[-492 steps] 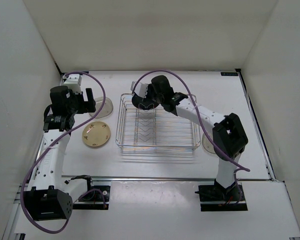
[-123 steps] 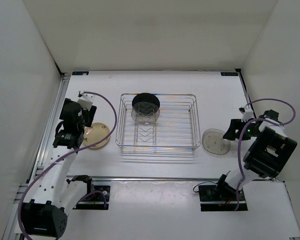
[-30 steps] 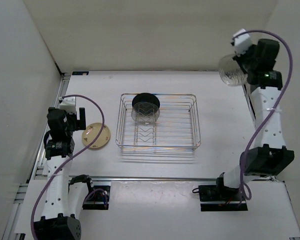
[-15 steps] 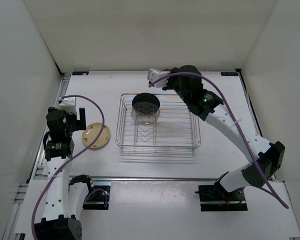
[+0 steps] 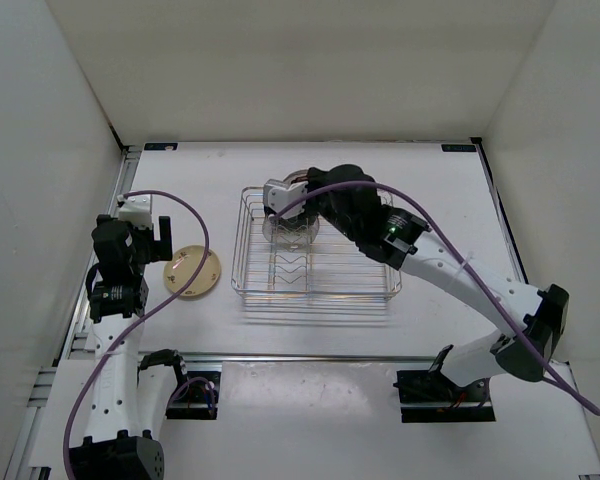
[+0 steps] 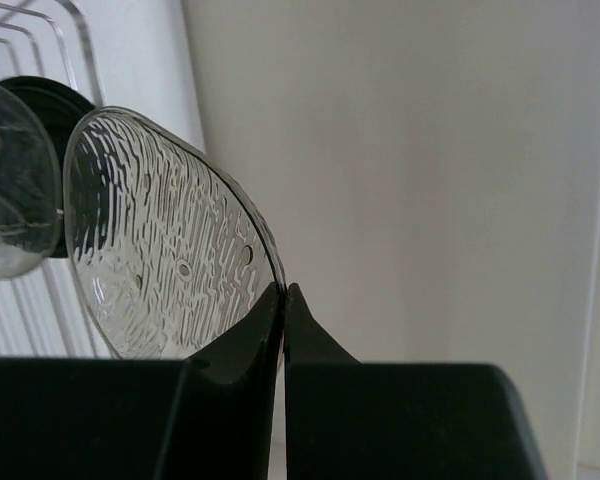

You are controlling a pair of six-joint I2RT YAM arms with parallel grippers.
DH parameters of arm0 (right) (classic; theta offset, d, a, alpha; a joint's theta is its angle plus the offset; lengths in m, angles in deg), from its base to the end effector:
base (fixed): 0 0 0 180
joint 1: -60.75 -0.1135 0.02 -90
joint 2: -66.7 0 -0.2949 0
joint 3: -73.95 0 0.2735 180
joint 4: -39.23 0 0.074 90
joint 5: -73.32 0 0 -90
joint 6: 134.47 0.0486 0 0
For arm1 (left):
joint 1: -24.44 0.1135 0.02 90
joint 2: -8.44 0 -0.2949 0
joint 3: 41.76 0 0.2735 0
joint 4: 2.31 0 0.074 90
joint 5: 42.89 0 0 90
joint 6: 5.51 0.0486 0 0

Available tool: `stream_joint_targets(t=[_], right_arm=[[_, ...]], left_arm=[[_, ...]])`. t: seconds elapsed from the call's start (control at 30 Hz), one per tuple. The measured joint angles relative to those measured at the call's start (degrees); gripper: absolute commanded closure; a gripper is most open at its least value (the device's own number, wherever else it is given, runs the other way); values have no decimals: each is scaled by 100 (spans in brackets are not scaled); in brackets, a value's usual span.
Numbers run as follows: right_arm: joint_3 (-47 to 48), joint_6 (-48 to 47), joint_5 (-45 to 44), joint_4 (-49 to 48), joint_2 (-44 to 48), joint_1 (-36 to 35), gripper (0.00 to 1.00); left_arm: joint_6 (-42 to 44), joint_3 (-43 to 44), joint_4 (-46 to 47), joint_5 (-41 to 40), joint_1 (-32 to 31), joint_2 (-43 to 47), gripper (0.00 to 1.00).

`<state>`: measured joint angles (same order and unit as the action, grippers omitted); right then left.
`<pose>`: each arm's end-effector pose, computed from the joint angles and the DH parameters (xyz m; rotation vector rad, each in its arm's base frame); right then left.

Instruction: Load the plates into the dish rack

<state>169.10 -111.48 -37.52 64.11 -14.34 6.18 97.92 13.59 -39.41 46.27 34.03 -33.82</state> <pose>0.2208 0.2806 0.4492 -1.3978 1.0868 -0.4770 0.1775 0.0307 0.3239 0.0575 1.9993 0.2735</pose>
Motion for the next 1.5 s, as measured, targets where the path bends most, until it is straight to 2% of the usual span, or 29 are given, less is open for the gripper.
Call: stream_joint_targets(t=[0.23, 0.67, 1.5], right_arm=[[-179, 487, 133, 184, -101, -70, 100], [144, 1266, 553, 415, -981, 197, 100], [518, 1714, 933, 446, -1609, 380, 100]], left_arm=[[0, -22, -2, 20, 44, 0, 0], [0, -74, -7, 24, 85, 0, 0], [0, -107, -17, 26, 153, 50, 0]])
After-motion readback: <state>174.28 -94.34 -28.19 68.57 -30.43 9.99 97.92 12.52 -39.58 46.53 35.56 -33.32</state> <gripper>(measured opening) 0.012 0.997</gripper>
